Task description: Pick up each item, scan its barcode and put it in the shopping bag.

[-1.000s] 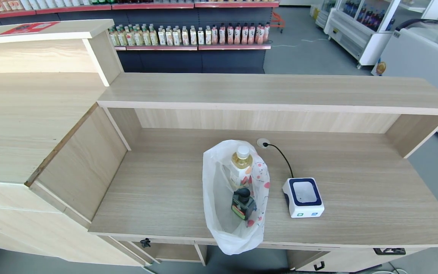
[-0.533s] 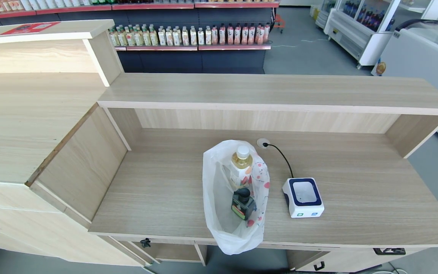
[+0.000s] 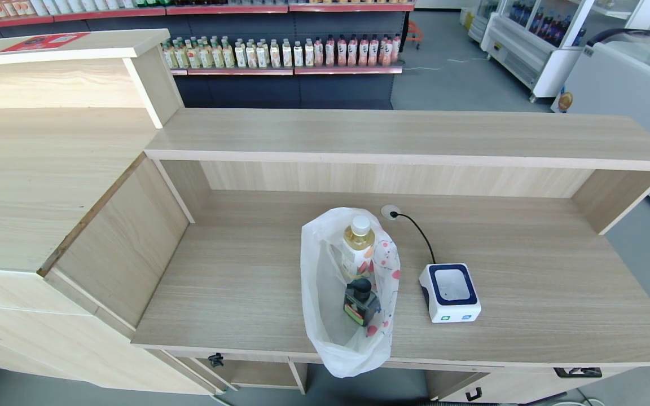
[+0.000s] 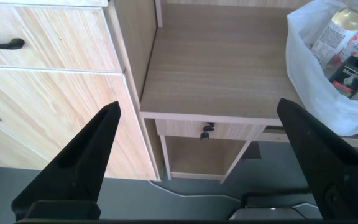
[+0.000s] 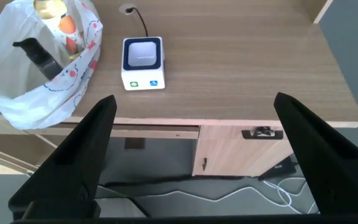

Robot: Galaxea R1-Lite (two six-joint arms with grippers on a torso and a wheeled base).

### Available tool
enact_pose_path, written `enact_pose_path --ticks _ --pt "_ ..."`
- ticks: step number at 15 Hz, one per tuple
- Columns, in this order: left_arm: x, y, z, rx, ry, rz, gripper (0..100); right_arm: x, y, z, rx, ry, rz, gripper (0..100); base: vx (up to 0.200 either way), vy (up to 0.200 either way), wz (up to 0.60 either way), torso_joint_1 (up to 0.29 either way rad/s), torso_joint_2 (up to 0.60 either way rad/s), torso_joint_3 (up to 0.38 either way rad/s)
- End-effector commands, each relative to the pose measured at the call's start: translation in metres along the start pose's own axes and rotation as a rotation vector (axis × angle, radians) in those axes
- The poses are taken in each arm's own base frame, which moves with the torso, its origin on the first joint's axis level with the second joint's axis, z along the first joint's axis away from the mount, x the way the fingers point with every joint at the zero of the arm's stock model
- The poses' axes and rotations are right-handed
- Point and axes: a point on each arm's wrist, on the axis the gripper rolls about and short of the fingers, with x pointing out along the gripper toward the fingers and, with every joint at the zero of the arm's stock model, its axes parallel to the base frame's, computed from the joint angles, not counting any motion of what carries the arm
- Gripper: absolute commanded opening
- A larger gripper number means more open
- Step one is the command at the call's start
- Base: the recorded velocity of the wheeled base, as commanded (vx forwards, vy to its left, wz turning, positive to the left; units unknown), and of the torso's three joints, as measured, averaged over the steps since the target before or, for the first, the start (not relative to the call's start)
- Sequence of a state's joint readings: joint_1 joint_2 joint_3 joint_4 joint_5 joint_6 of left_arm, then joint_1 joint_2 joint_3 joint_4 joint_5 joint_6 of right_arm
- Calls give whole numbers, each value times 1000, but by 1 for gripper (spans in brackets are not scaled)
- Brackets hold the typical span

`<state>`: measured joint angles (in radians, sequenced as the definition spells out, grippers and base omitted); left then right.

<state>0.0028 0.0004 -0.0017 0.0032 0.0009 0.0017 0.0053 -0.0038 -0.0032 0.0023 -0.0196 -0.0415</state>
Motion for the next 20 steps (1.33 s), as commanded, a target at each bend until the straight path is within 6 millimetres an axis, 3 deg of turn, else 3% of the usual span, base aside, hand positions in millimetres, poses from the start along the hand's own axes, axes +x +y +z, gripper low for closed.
enact_pose_path --ticks 1,5,20 --pt "0 0 0 0 0 -1 100 0 0 0 0 5 1 100 0 0 0 0 0 0" --pt "0 0 0 -5 0 -1 100 0 0 0 2 5 1 100 0 0 0 0 0 0" --pt "0 0 0 12 0 1 100 0 0 0 0 3 1 100 0 -200 0 3 3 2"
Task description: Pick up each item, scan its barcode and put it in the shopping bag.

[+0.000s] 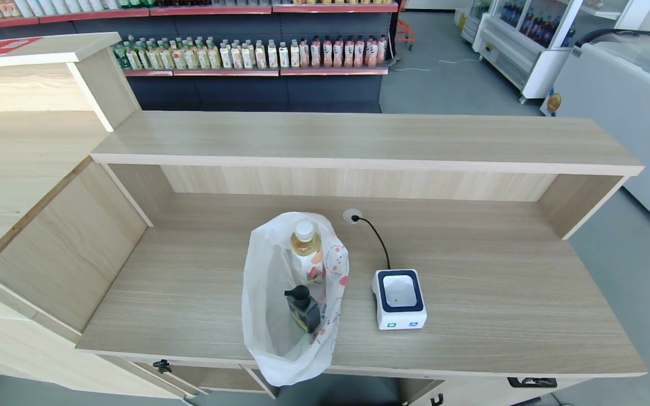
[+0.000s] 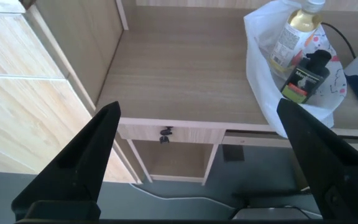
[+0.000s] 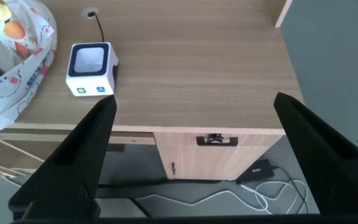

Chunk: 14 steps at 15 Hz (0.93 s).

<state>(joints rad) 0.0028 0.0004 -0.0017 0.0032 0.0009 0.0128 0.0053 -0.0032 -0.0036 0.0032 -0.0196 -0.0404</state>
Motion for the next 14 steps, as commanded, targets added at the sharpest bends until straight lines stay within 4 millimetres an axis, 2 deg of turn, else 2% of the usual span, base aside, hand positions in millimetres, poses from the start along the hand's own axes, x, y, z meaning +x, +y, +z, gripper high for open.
enact_pose_path --ticks 1,5,9,14 --pt "0 0 0 -2 0 1 100 0 0 0 -1 4 1 100 0 0 0 0 0 0" --pt "0 0 0 -2 3 -1 100 0 0 0 -1 4 1 100 0 0 0 0 0 0" --pt "0 0 0 -8 0 -1 100 0 0 0 -12 4 1 100 200 0 0 0 -4 0" --pt "0 0 0 -8 0 -1 100 0 0 0 -9 4 1 100 0 0 0 0 0 0"
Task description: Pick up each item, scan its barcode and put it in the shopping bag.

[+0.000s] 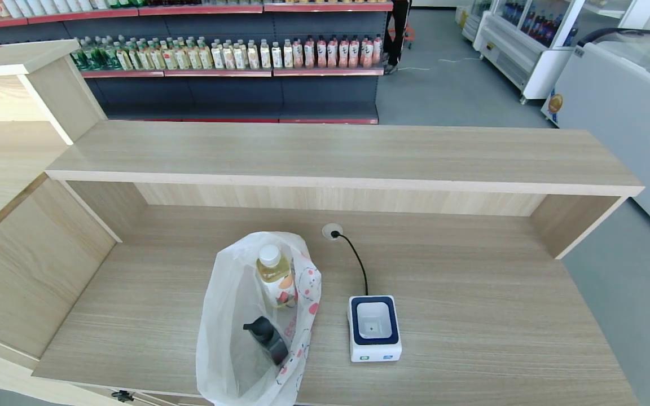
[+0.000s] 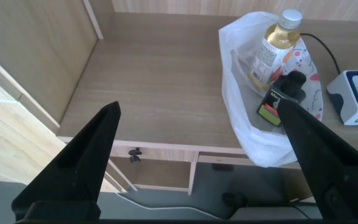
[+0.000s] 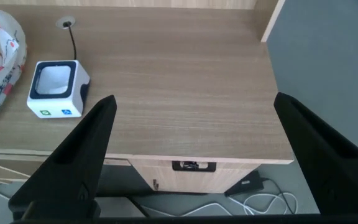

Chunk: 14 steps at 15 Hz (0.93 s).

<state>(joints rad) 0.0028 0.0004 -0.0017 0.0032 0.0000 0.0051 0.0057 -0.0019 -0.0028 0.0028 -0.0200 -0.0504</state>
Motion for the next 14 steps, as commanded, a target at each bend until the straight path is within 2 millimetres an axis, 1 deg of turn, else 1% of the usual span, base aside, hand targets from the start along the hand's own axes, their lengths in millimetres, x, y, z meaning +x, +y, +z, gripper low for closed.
enact_pose_path --ticks 1,2,3,14 --pt "0 0 0 -1 0 0 100 0 0 0 1 2 1 100 0 0 0 0 0 0" --pt "0 0 0 -1 0 0 100 0 0 0 1 2 1 100 0 0 0 0 0 0" --pt "0 0 0 -1 0 0 100 0 0 0 -3 2 1 0 0 0 0 0 0 0" --pt "0 0 0 -1 0 0 100 0 0 1 6 0 0 0 0 0 0 0 0 0"
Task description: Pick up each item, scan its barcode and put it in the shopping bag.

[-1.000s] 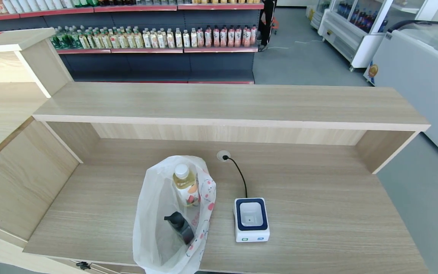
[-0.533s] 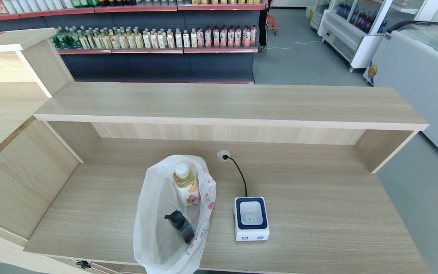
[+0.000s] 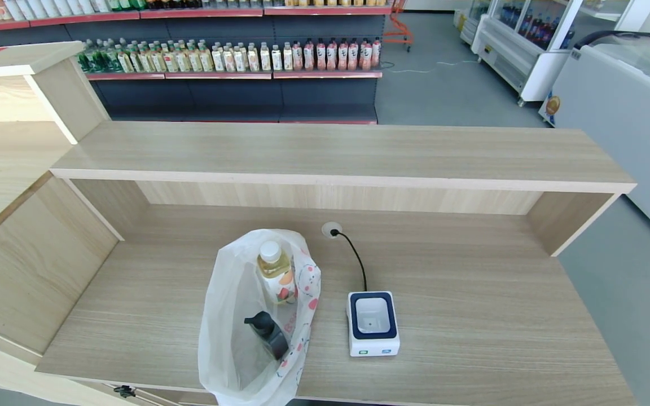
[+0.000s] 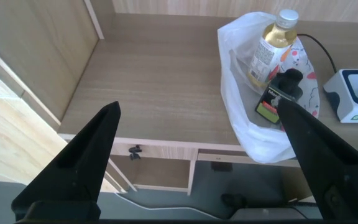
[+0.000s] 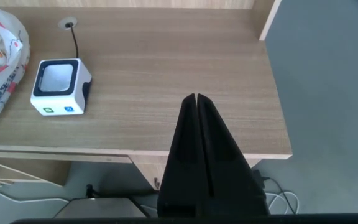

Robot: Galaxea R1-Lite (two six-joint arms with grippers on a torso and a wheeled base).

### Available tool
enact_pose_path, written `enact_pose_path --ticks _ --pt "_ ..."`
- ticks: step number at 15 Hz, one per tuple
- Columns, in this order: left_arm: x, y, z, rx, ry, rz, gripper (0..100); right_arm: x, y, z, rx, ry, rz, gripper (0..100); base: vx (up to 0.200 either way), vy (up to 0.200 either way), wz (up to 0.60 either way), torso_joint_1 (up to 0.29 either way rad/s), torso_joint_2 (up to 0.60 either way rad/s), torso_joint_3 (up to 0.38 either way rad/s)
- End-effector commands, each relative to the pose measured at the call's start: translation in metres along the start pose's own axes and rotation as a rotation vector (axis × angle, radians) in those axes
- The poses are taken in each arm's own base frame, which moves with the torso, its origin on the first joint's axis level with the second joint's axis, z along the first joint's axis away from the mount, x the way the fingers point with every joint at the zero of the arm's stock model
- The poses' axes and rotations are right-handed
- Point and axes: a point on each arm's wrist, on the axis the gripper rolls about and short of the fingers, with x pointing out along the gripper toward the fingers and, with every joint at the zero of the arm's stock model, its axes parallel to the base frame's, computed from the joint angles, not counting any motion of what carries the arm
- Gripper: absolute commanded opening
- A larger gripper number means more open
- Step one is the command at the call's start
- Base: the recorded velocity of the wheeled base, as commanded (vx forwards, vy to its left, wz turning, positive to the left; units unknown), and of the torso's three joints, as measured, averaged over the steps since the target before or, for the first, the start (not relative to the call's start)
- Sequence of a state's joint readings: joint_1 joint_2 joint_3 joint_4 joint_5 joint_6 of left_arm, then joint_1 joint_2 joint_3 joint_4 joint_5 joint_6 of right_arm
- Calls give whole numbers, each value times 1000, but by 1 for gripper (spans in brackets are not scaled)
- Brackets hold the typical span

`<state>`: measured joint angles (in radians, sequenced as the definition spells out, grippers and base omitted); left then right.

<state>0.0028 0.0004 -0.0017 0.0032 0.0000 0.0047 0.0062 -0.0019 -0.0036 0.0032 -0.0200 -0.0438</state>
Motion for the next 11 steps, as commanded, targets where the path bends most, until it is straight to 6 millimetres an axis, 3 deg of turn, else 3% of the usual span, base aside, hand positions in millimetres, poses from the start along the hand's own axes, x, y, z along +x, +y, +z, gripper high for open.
enact_pose_path --ticks 1,11 --pt "0 0 0 0 0 0 100 0 0 0 -1 2 0 0 0 0 0 0 0 0" --pt "0 0 0 0 0 0 100 0 0 0 -8 2 0 0 0 0 0 0 0 0"
